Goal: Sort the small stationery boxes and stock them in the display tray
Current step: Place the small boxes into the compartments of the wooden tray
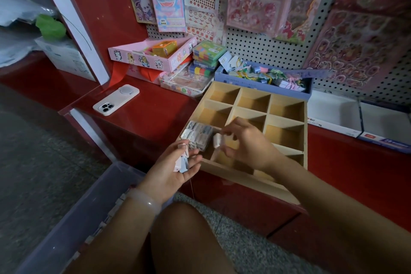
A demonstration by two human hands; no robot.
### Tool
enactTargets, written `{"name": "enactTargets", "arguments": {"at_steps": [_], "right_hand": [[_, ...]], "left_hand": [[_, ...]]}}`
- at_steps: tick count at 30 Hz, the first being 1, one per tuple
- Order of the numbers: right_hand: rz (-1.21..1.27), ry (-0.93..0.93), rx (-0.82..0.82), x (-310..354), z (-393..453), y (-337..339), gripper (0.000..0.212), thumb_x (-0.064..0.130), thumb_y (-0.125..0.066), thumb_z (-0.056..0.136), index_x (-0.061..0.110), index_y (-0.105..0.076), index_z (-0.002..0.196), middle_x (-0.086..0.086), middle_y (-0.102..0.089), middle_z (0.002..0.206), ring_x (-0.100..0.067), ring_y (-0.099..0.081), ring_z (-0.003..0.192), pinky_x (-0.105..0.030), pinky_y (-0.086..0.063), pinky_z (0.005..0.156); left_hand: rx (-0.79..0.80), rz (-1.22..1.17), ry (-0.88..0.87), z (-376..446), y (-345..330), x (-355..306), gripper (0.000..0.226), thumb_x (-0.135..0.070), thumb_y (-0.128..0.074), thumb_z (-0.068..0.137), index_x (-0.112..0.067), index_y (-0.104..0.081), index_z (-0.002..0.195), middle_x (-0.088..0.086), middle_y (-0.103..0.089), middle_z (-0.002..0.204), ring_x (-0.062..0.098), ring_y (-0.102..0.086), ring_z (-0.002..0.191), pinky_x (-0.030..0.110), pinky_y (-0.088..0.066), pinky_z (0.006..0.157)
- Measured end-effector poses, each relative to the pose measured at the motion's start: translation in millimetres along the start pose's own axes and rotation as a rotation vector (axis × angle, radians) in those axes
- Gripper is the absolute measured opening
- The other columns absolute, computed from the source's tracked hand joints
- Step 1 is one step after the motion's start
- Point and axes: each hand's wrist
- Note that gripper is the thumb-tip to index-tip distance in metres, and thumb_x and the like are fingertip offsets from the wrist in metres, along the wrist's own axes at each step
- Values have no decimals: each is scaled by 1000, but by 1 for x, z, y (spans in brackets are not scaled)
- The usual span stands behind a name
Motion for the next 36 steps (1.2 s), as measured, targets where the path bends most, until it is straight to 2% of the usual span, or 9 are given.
{"name": "enactTargets", "arguments": {"at_steps": [3, 6, 14, 17, 21, 29, 31, 33, 36], "right_hand": [[-217, -203, 189, -11, -5, 1, 37, 33, -61, 87, 16, -58, 119, -3, -49, 118, -18, -51, 105, -31, -49, 85], [-307, -237, 274, -10, -6, -9, 36, 36, -58, 88, 15, -57, 118, -4, -47, 121, -20, -48, 110, -32, -47, 86], [-436, -248, 225, -10, -11, -15, 34, 41, -53, 91, 14, -61, 111, -4, -51, 119, -21, -47, 111, -31, -44, 85], [-429, -276, 204, -7, -5, -20, 32, 35, -47, 95, 12, -64, 110, -5, -54, 118, -22, -49, 111, -32, -43, 85], [-421, -289, 156, -1, 6, -29, 30, 28, -42, 98, 12, -64, 111, -7, -55, 116, -25, -52, 108, -32, -43, 77], [-438, -270, 142, -2, 6, -31, 25, 26, -46, 97, 16, -61, 115, -7, -51, 119, -24, -51, 109, -32, -47, 79], [-410, -260, 117, -2, 2, -28, 25, 26, -45, 98, 16, -61, 115, -7, -51, 117, -25, -51, 109, -33, -48, 82], [-268, -277, 35, -3, -2, -22, 26, 28, -45, 97, 16, -62, 112, -6, -53, 111, -24, -55, 102, -33, -48, 78], [37, -104, -88, -2, -8, -19, 26, 29, -58, 90, 15, -65, 111, -3, -59, 105, -20, -60, 92, -32, -49, 76]], "left_hand": [[-30, 12, -7, 1, 1, 2, 15, -13, -44, 98, -15, -59, 100, 10, -63, 88, 13, -65, 61, 21, -51, 47], [-28, 62, -26, 1, -3, 4, 15, -12, -45, 97, -16, -59, 98, 10, -63, 83, 10, -58, 56, 19, -46, 43], [0, 104, -32, 1, -9, 0, 15, -13, -45, 98, -17, -59, 98, 8, -64, 83, 12, -50, 61, 18, -42, 42], [20, 123, -25, -1, -10, 4, 15, -13, -45, 97, -18, -59, 99, 8, -64, 82, 12, -50, 62, 17, -41, 43], [25, 153, -44, -5, -9, 4, 17, -12, -45, 97, -18, -60, 99, 7, -65, 83, 11, -50, 62, 18, -41, 43], [130, 236, 10, -13, -2, 0, 36, -3, -41, 95, -21, -60, 120, 10, -67, 100, 9, -59, 63, 19, -46, 48], [134, 231, 32, -13, -2, 0, 35, -5, -42, 95, -22, -59, 121, 12, -69, 100, 9, -57, 61, 18, -45, 46], [139, 220, 48, -13, -4, 1, 31, -10, -45, 95, -21, -58, 121, 13, -71, 98, 8, -53, 57, 17, -42, 43], [168, 190, 74, -13, -10, 2, 25, -20, -53, 87, -18, -59, 111, 14, -70, 104, 8, -51, 51, 16, -39, 40]]}}
Point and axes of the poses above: each hand's wrist, its own z-axis towards the middle knuckle, its own y-axis out of the back of the hand, x = y × z
